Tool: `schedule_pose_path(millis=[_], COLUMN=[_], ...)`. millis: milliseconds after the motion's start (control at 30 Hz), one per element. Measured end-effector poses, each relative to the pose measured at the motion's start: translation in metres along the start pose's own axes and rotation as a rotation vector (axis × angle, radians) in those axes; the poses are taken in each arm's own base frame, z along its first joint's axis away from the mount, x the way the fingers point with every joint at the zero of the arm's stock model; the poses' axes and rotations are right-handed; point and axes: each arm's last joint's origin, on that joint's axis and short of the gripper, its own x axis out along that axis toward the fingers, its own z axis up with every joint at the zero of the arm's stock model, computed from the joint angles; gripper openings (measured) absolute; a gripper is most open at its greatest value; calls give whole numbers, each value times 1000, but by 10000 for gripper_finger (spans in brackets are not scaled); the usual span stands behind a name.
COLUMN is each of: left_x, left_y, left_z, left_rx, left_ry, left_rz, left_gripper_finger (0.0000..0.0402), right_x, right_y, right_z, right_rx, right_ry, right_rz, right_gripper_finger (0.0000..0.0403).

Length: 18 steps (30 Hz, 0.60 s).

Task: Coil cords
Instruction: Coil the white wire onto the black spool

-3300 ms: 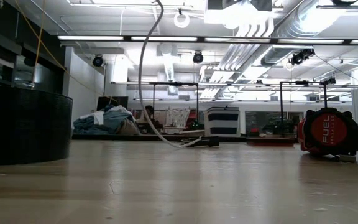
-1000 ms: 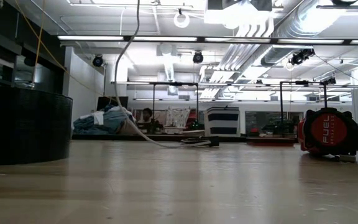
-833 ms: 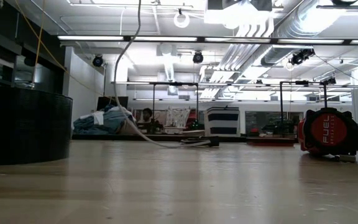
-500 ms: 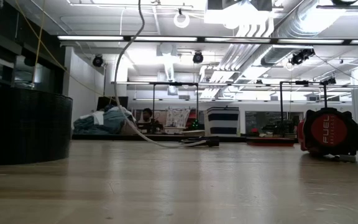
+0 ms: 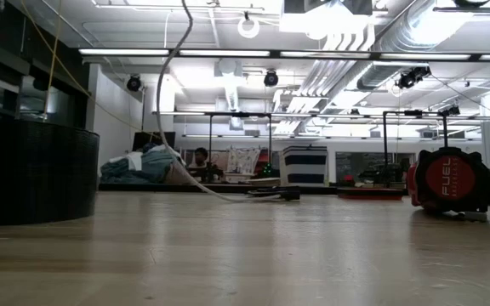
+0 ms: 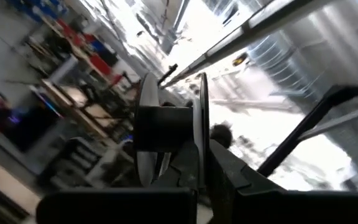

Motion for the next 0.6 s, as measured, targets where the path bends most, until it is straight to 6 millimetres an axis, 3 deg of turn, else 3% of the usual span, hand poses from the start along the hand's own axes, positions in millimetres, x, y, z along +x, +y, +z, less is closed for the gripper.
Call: schedule_pose_path(millis=[233, 600], left_x=[17, 17], left_y=[9, -4], left_z=[-13, -25], left_rx=[-276, -456], left_ry=[94, 140], left_rz=[-62, -93], left_gripper_finger=[5, 5], right_x=[6, 5], right_y=[1, 0], right_z=[-4, 5], right_rx=[-27, -52], right_ry=[-30, -123], right_rz=[4, 17], right_gripper_finger=[0, 0])
